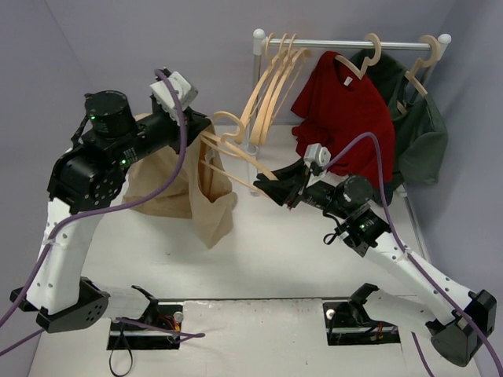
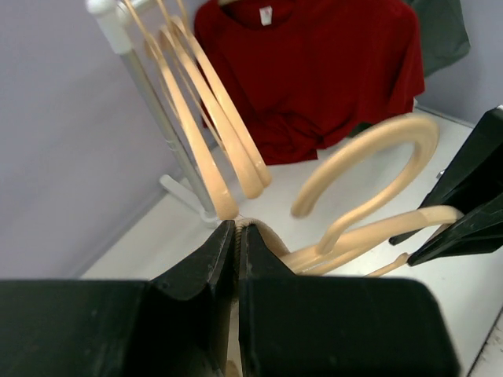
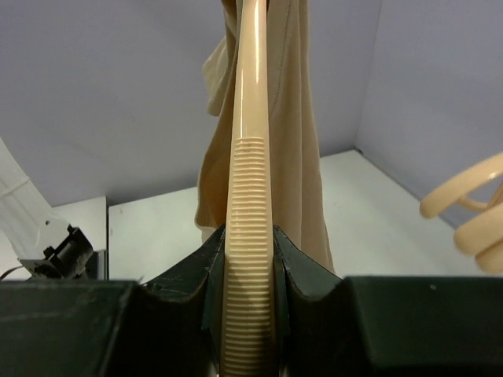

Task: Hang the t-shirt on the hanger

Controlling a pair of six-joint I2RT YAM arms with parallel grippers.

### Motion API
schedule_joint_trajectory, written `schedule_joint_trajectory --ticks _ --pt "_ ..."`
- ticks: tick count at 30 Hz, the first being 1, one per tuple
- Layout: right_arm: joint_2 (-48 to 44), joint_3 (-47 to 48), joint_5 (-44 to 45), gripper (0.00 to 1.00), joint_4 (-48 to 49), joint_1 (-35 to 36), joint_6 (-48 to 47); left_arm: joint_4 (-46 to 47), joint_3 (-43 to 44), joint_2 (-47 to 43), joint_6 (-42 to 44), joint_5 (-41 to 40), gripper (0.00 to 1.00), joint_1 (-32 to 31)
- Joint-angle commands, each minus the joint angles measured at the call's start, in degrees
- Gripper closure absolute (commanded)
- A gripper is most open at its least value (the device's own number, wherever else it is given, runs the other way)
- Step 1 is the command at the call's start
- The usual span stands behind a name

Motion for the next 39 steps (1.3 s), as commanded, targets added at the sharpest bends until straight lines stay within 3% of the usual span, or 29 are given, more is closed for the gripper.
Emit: schedule_joint_trajectory --ticks 1,10,17,18,23,26,35,39 --pt "-2.1 -3.4 2.6 1.0 15.4 0.0 3.1 3.3 1.1 1.0 -2.1 4.6 1.0 -0.9" --pt "0.0 0.0 0.9 1.0 15.6 -1.9 2.2 3.2 -4.4 0.5 -2.7 6.3 1.0 -1.0" --pt "0.7 1.6 -2.0 1.0 15.6 -4.6 2.9 3.2 -3.0 -0.3 -3.2 7.4 0.97 -1.7" --pt "0.7 1.1 -2.1 1.0 15.6 -4.7 3.0 3.2 -3.2 -0.8 -3.1 7.2 0.95 -1.8" --pt "0.7 -2.3 -1.9 1.0 16.0 -5.0 3.4 3.1 -6.8 -4.5 -1.4 2.6 0.52 -1.7" --pt "1.4 -2.8 -2.9 1.0 16.0 -5.8 3.3 2.8 -8.5 -6.5 -0.6 -0.8 0.44 -1.6" --pt "4.6 -4.3 -10.0 1.0 16.0 -7.6 0.8 -6.8 -4.9 -5.7 9.0 -9.3 0.43 -0.1" --pt "5.4 -5.6 -12.9 1.0 16.0 -7.6 -0.9 -12.3 -1.5 -2.2 15.6 -9.0 0.43 0.9"
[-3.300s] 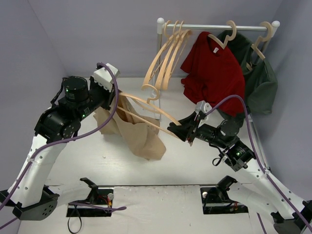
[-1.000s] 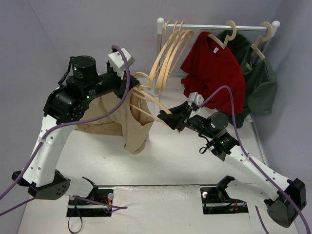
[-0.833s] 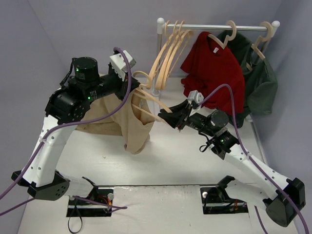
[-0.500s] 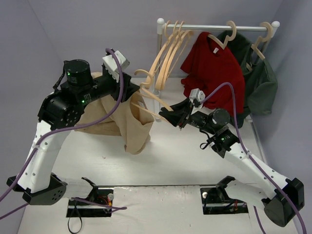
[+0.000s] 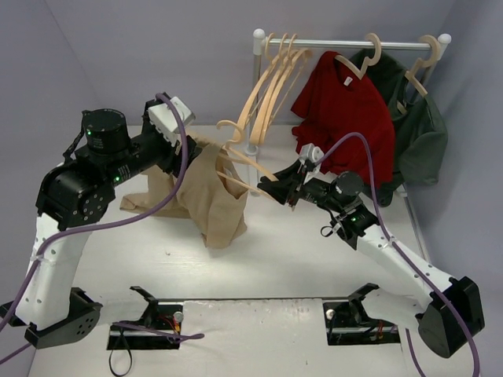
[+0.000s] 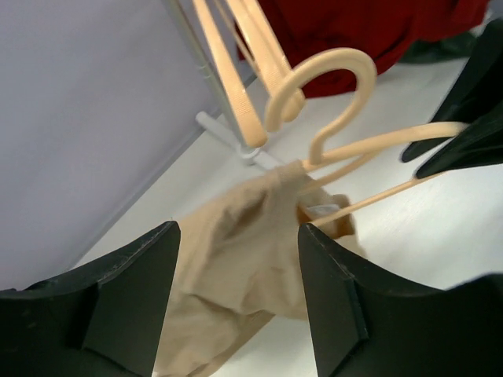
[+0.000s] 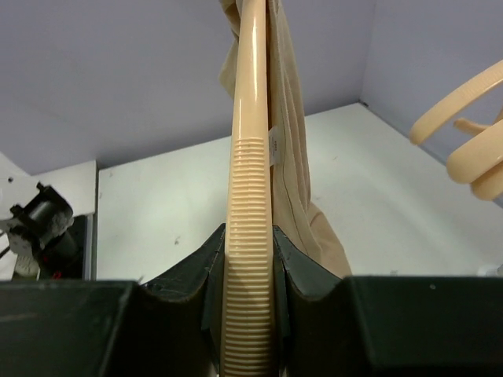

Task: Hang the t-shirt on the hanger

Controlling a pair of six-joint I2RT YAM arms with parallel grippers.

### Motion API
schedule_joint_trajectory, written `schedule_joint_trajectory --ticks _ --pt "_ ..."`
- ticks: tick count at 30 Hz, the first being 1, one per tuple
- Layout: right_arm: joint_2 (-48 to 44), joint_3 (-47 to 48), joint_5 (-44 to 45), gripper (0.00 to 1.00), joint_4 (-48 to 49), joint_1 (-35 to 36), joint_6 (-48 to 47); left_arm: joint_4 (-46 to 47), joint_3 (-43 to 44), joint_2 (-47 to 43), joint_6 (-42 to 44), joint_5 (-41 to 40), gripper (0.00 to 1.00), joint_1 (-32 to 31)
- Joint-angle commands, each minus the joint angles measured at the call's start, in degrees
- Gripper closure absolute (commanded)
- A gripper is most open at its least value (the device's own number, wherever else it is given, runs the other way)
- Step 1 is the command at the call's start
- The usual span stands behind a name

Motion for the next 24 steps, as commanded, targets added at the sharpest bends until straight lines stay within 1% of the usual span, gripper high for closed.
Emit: schedule_joint_trajectory --ticks 1,3,5,6,9,11,13,14,17,24 --pt "0.4 0.2 -5.8 1.0 10.0 -0.1 -2.5 -5.6 4.8 4.1 10.2 -1.1 0.43 1.3" --pt "1.2 0.4 -8.4 1.0 10.0 -0.1 -2.3 -8.4 5.8 5.7 15.3 0.3 0.43 1.6" --pt "1.6 0.4 -9.3 1.0 10.0 -0.2 -2.2 -11.3 6.7 7.1 18.6 3.7 0.44 2.3" --pt "1.6 0.4 -9.4 1.0 9.9 -0.2 -2.4 -11.7 7.5 7.8 20.0 4.2 0.44 2.9" --pt "1.4 0.2 -9.9 1.0 9.6 -0.2 -2.7 -18.4 8.5 9.6 25.3 14.1 0.44 6.6" --pt "1.5 0.2 -10.0 1.0 9.5 -0.3 -2.7 -20.2 7.6 9.4 27.3 17.1 0.44 8.8" --pt "1.4 0.2 -10.4 1.0 9.3 -0.6 -2.8 -22.9 6.0 8.4 30.8 23.3 0.44 12.3" --pt "1.4 0.1 -10.7 1.0 9.2 -0.7 -2.8 -23.7 5.2 7.8 31.7 24.6 0.44 13.0" --pt "1.6 0.2 -11.2 1.0 9.2 -0.7 -2.8 -24.1 3.1 6.5 33.6 25.8 0.44 13.9" --pt "2.3 0.3 -12.3 1.0 9.2 -0.6 -2.3 -26.6 0.4 8.3 35.6 28.3 0.46 14.0"
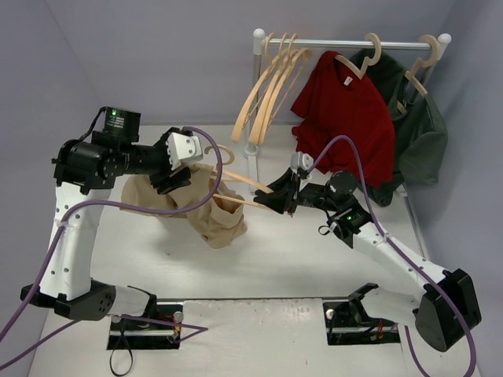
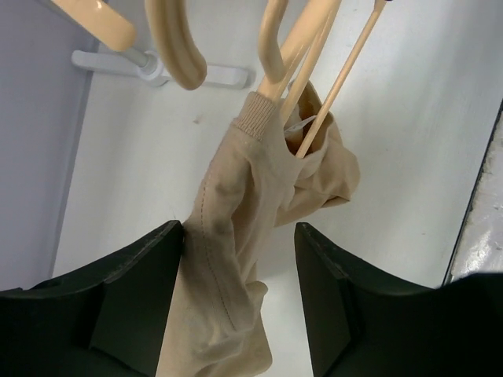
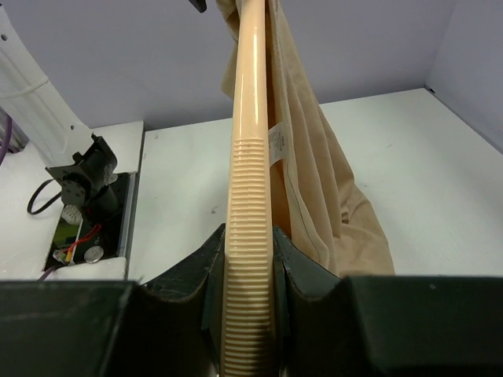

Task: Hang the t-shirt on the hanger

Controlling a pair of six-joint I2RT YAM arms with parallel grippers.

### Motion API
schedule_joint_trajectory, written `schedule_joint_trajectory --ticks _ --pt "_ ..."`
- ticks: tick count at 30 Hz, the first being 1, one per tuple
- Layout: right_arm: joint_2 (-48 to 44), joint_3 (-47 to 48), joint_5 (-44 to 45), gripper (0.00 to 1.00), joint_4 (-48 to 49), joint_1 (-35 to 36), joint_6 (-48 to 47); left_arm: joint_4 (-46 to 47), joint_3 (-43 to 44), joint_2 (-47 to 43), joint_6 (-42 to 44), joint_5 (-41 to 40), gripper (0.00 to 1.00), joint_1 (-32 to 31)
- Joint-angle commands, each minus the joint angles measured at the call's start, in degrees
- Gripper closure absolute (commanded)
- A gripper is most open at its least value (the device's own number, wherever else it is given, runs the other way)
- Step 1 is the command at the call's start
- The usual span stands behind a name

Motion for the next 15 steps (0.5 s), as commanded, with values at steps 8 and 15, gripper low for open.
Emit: schedule_joint_trajectory --ticks 8,15 --pt "0.5 1.7 -3.3 1.0 8.8 -0.3 -0.1 -1.5 1.5 3.2 3.2 2.9 0.48 0.2" --pt "1.0 1.8 -3.8 1.0 8.8 -0.3 -0.3 -1.6 -1.6 3.2 3.7 5.0 0.61 0.2"
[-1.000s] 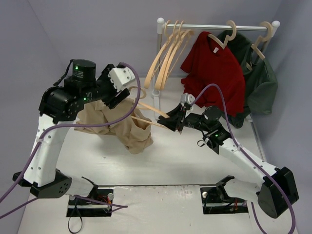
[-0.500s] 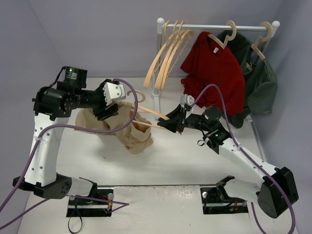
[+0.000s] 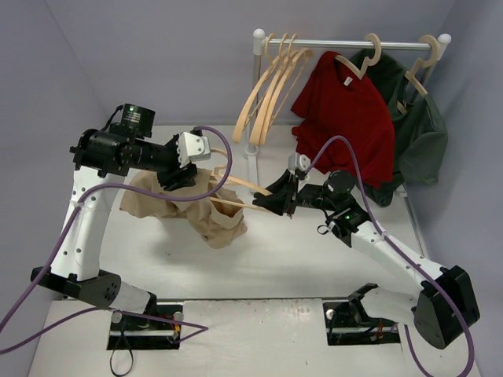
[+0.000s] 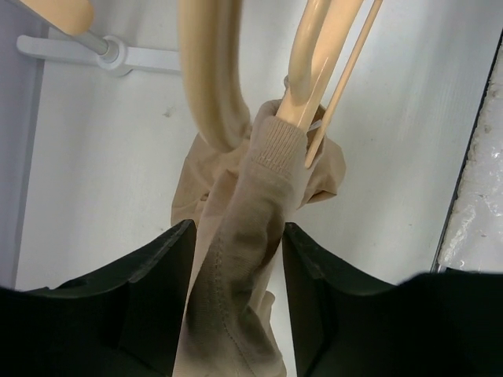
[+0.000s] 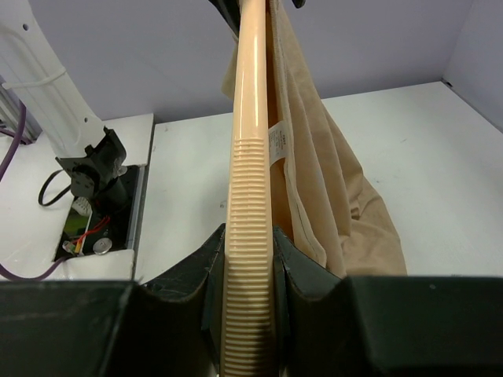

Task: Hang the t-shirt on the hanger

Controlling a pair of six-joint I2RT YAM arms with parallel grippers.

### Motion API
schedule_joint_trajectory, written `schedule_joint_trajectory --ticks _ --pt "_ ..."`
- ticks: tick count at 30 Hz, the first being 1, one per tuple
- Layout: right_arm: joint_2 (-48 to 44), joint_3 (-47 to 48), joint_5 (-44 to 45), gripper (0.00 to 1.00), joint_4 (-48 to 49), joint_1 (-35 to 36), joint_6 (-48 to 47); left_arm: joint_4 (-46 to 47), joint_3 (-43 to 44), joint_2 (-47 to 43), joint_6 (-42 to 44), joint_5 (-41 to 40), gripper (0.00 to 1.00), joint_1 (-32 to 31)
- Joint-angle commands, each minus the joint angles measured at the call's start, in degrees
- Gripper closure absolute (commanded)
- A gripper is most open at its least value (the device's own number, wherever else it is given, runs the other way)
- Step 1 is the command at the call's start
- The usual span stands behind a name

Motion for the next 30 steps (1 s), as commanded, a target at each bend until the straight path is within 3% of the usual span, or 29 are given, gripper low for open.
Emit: schedule_joint_trajectory --ticks 1,6,25,28,30 --pt "-0.1 1.9 -1.9 1.0 8.7 -0.3 -0.2 -0.1 -0.7 -1.2 1.8 3.8 0.64 0.2" --pt "0.2 2.1 -2.1 1.0 8.7 -0.3 -0.5 -0.1 -2.5 -1.5 1.6 5.5 0.8 0.2" --pt "1.1 3.8 -3.2 1.0 8.6 -0.4 -0.5 -0.1 -6.8 -2.7 3.2 4.8 0.76 0.3" --pt "1.1 4.0 -3.1 1.0 8.6 -0.5 -0.7 -0.1 -6.9 -2.5 3.2 5.4 0.84 0.3" --pt "1.1 4.2 -3.1 1.0 8.5 -0.6 -1.2 -0.1 -6.9 -2.5 3.2 5.6 1.0 0.3"
